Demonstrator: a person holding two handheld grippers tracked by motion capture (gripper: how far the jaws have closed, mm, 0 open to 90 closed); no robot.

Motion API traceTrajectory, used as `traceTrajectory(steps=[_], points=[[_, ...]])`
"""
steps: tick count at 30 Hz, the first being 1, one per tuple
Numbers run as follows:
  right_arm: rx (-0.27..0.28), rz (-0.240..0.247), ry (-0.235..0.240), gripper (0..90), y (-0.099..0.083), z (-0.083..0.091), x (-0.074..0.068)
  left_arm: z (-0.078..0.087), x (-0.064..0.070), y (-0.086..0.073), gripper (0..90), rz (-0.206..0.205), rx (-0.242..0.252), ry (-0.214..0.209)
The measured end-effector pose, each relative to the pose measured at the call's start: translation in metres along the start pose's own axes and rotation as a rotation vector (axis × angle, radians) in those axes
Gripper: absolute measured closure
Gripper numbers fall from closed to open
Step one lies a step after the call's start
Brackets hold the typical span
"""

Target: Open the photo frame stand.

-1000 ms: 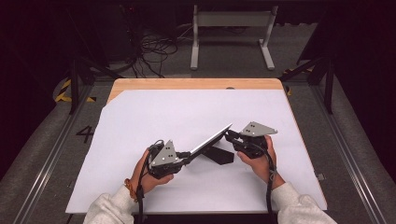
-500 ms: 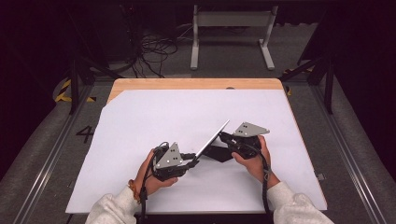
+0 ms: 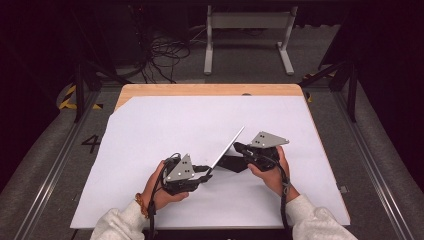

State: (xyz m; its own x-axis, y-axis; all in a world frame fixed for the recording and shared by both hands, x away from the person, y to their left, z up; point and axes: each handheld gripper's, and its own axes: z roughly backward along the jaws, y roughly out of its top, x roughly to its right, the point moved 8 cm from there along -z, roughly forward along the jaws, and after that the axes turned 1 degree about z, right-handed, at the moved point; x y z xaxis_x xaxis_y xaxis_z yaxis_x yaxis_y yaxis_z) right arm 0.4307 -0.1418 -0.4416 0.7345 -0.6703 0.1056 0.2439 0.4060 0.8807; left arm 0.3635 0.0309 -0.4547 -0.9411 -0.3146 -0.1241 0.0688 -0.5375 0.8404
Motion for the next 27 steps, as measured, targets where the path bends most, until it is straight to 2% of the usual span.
traceTrajectory(steps=[2,5,8,11,15,19,21,24,27], points=[[0.007,0.007,0.002,90.0,0.001,0.003,0.000,0.007,-0.001,-0.001,68.7,0.014,0.014,-0.006],[0.013,0.007,0.001,90.0,0.002,0.006,0.001,0.013,-0.002,-0.005,67.5,0.018,0.010,0.007],[0.016,0.004,-0.009,90.0,0.002,0.008,0.004,0.021,-0.004,-0.008,75.7,0.019,0.006,0.022],[0.017,0.001,-0.012,90.0,0.002,0.008,0.006,0.022,-0.007,-0.008,84.7,0.028,0.011,0.041],[0.018,0.003,-0.010,90.0,0.002,0.008,0.006,0.012,-0.009,-0.009,86.0,0.048,-0.002,0.027],[0.022,0.015,0.003,90.0,0.005,0.007,0.003,0.003,-0.004,-0.008,85.0,0.034,-0.008,0.000],[0.024,0.021,0.012,90.0,0.006,0.007,0.001,0.001,-0.004,-0.007,86.5,0.033,-0.010,0.008],[0.028,0.034,0.020,90.0,0.008,0.006,-0.003,0.000,-0.004,-0.006,86.6,0.049,0.001,-0.004],[0.041,0.024,0.037,90.0,0.009,0.006,-0.003,-0.002,-0.003,-0.005,88.2,0.047,0.000,-0.006]])
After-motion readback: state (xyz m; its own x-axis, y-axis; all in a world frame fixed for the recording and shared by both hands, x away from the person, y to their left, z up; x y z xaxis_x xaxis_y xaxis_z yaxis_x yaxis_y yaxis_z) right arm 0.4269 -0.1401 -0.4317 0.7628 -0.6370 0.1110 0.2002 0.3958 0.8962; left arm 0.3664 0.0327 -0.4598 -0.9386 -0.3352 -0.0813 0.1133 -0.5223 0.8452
